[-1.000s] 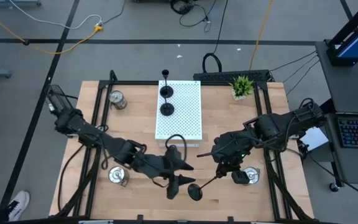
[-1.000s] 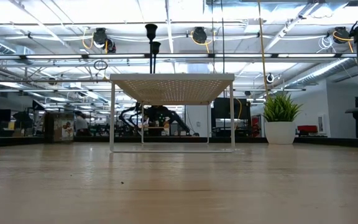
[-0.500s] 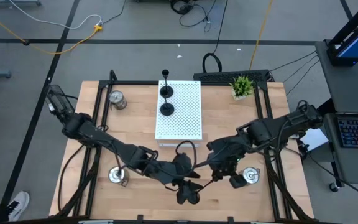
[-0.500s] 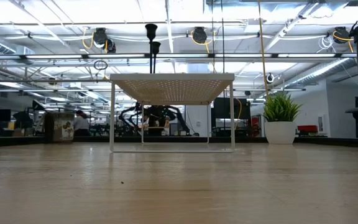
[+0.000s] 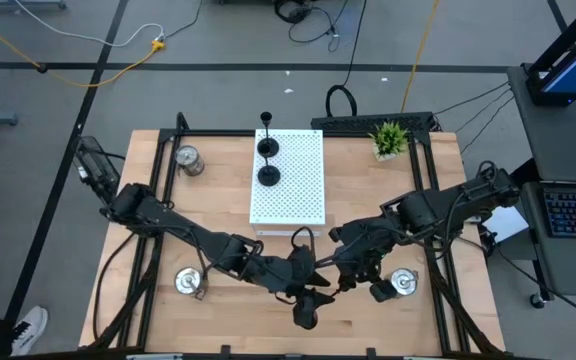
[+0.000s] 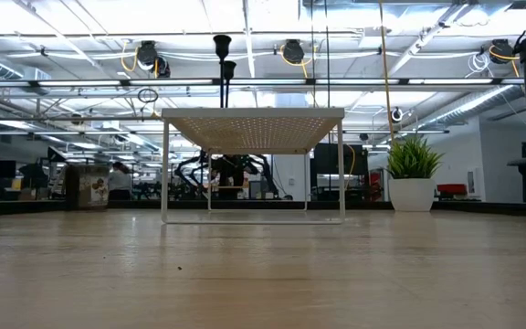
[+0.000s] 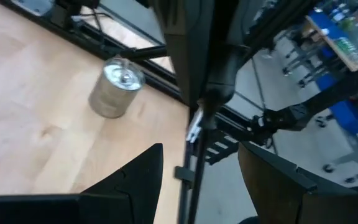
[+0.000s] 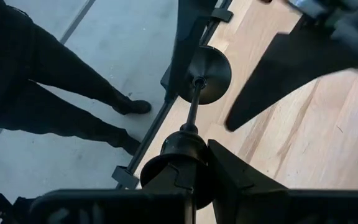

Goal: Pick & Place candle stick holders
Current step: Put the black candle holder on the shelf aligned with the other black candle holders

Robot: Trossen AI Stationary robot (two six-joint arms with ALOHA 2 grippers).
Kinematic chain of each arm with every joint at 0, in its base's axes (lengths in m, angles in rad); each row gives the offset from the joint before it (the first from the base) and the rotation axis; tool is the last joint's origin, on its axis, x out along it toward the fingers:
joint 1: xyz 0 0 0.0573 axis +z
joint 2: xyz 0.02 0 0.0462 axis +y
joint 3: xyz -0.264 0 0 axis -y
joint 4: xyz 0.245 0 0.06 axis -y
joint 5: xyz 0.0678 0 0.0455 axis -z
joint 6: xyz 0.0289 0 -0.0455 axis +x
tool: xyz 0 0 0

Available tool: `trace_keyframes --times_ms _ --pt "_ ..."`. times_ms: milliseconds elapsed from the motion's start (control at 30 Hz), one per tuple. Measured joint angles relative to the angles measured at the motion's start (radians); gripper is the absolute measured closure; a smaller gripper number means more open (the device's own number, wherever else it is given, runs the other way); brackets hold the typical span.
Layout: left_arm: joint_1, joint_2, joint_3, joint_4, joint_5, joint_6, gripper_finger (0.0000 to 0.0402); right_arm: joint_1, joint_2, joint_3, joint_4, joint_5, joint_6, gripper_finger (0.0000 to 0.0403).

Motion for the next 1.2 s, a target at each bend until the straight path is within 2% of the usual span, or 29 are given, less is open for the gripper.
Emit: trace_keyframes --times_ms 567,700,967,1200 --pt "0.023 0.029 -0.001 -0.011 0.054 -0.049 0.0190 -0.001 0.000 0.000 0.010 0.002 -0.018 0.0392" --pt "0.026 0.029 -0.001 -0.012 0.061 -0.049 0.0232 -0.001 0.000 0.000 0.012 0.004 -0.018 0.0392" --pt "0.027 0.029 -0.001 -0.012 0.115 -0.030 0.0380 -0.001 0.000 -0.001 0.012 0.005 -0.019 0.0392" --pt "0.026 0.028 0.000 -0.011 0.119 -0.036 0.0387 -0.001 0.000 -0.001 0.016 0.001 -0.021 0.0386"
